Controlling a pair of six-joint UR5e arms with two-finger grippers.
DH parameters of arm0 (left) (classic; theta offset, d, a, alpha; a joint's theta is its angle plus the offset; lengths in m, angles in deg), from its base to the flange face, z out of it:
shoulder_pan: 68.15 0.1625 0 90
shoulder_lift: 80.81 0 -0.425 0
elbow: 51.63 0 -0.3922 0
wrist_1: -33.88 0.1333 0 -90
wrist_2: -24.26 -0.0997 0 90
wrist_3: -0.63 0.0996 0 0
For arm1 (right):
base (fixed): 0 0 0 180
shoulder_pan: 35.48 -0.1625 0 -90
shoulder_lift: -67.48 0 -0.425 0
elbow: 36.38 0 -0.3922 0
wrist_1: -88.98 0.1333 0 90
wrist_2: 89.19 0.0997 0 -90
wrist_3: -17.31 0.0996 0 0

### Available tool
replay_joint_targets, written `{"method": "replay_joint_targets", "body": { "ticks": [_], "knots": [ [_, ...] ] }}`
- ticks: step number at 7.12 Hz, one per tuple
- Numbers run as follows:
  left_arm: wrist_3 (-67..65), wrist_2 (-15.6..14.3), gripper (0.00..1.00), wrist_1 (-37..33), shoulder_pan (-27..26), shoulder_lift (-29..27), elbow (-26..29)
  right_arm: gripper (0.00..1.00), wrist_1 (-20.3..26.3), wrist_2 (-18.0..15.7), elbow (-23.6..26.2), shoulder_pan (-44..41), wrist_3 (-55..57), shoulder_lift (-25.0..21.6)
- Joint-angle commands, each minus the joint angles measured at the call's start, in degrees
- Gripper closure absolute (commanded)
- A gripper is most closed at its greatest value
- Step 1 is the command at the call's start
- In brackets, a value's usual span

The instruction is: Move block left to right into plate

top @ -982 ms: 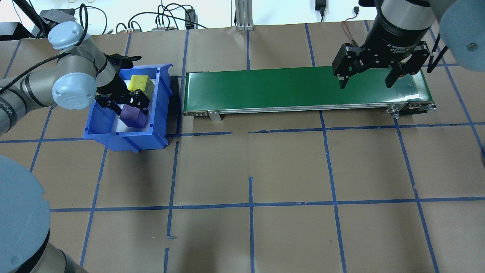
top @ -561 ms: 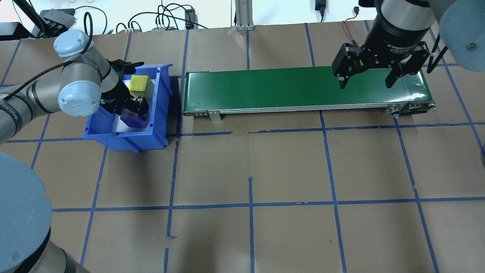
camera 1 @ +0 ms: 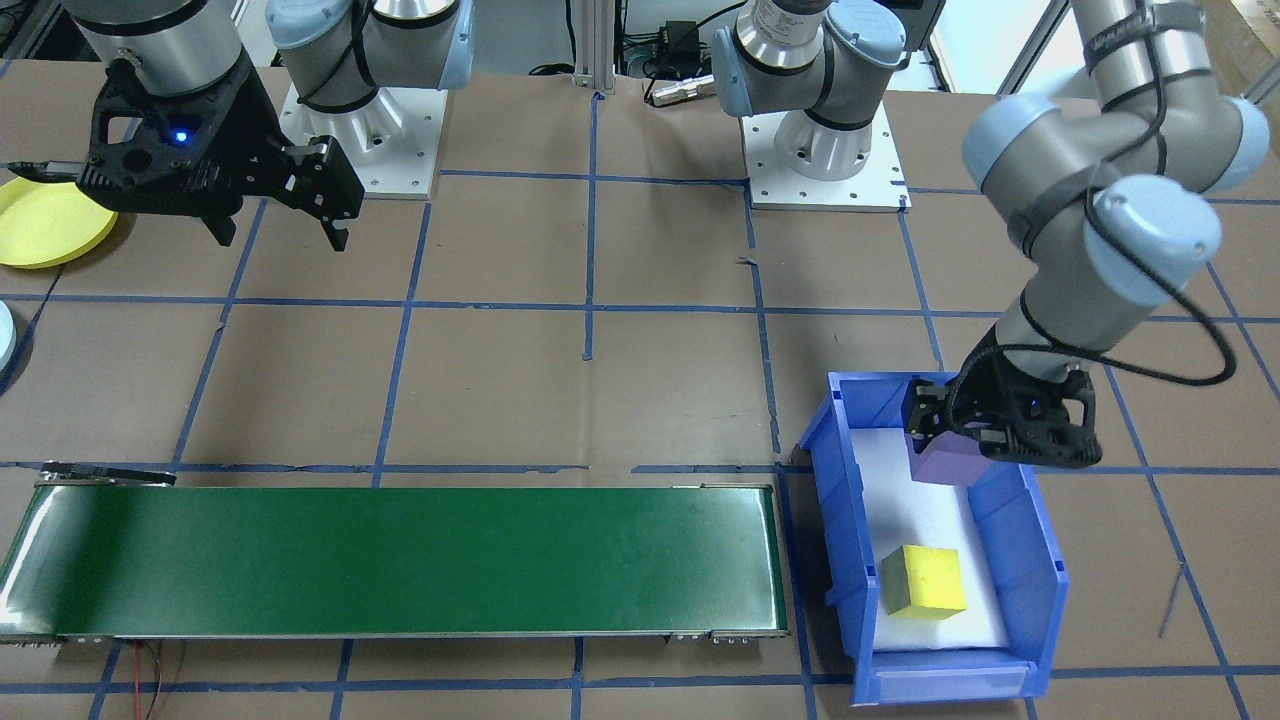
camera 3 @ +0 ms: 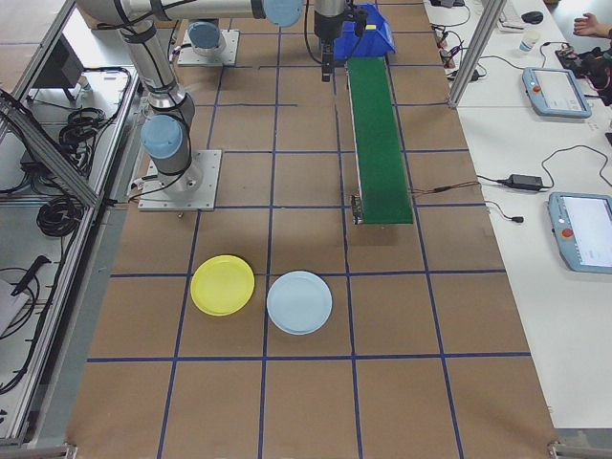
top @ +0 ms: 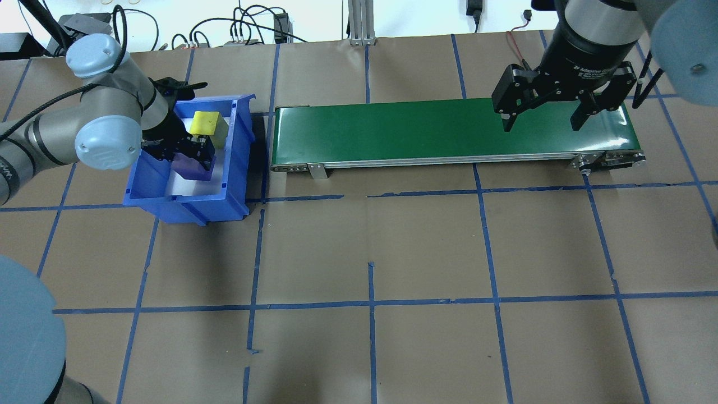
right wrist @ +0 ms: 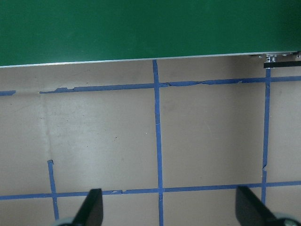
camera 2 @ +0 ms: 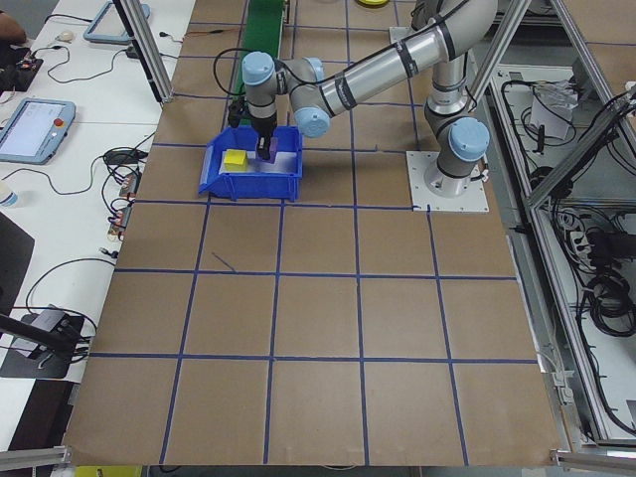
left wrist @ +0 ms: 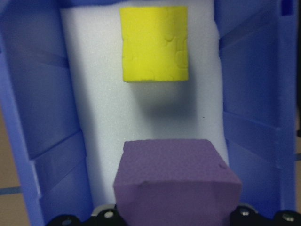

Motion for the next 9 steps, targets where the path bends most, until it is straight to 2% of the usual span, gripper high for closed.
{"method": "replay_joint_targets", "body": {
  "ticks": [1, 2, 3, 4, 5, 7, 8, 9],
  "knots": [
    [-0.50, 1.08, 0.77, -0.39, -5.18, 5.14, 4.75, 0.00, 0.00, 0.03, 0.26, 0.01, 0.00, -0.01],
    [-2.33, 3.09, 0.77, 0.13, -7.65, 3.76, 6.43, 0.00, -0.09, 0.03, 0.35, 0.02, 0.00, -0.01],
    [-5.83, 8.41, 0.77, 4.84, -8.55, -0.61, 6.97, 0.00, 0.00, 0.03, 0.35, 0.02, 0.00, -0.01],
    [-6.30, 10.12, 0.76, 12.72, -8.99, -5.00, 6.89, 0.00, 0.00, 0.03, 0.35, 0.02, 0.00, -0.01],
    [-6.40, 11.27, 0.75, 14.71, -11.17, -7.83, 6.98, 0.00, -0.09, 0.12, 0.35, 0.02, 0.00, -0.01],
    [-8.83, 11.19, 0.74, 22.95, -13.90, -15.20, 6.80, 0.00, 0.00, 0.12, 0.44, 0.02, 0.00, -0.01],
    [-11.73, 11.10, 0.73, 23.77, -15.31, -16.81, 6.28, 0.00, 0.00, 0.12, 0.44, 0.02, 0.00, -0.01],
    [-12.98, 11.19, 0.62, 23.26, -15.93, -17.43, 5.40, 0.00, 0.00, 0.03, 0.44, 0.02, 0.00, -0.01]
  ]
}}
